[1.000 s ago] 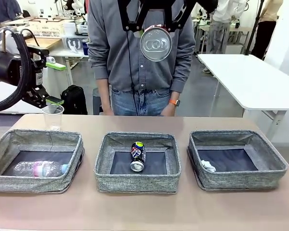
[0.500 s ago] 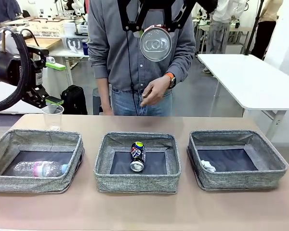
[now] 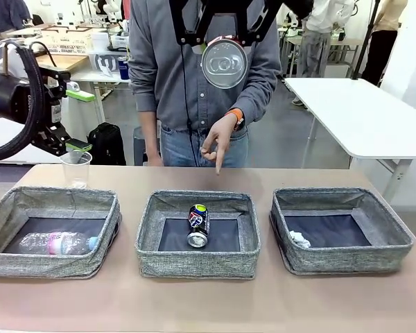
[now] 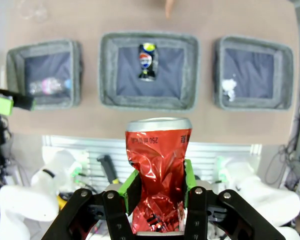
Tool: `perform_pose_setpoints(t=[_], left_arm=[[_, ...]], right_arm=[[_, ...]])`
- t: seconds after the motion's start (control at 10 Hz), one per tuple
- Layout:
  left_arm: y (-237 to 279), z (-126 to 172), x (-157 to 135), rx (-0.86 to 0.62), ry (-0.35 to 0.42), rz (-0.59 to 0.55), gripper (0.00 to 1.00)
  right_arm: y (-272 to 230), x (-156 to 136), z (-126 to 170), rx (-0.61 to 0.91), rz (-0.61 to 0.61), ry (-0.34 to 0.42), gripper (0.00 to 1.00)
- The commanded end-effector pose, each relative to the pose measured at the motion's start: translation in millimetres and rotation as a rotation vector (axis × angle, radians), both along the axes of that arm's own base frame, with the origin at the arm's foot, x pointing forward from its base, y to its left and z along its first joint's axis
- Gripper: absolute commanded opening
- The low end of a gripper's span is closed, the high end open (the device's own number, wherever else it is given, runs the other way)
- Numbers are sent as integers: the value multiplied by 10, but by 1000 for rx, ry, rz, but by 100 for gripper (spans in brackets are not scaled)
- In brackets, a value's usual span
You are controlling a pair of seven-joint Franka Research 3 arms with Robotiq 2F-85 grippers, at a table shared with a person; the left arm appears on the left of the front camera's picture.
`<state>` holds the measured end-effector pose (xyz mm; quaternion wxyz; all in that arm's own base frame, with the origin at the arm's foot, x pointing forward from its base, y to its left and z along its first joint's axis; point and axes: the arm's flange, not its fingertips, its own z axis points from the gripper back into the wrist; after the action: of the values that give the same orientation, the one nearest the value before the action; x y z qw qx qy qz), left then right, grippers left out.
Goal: Sort the waste into the appropriate baskets.
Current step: Place the picked waste into the Fabric basket indicated by the person.
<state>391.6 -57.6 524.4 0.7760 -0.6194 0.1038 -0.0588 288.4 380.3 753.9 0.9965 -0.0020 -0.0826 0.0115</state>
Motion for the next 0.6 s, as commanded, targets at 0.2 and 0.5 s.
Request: perform_pose_setpoints(t=[0.2,0.5], left_arm=[[-15,27,-17,-4,-2,10,97],[-15,27,-17,-4,-2,10,97]], right_arm=[[-16,-15,15,7,-4,3,36],[0,0,0,0,0,0,36]])
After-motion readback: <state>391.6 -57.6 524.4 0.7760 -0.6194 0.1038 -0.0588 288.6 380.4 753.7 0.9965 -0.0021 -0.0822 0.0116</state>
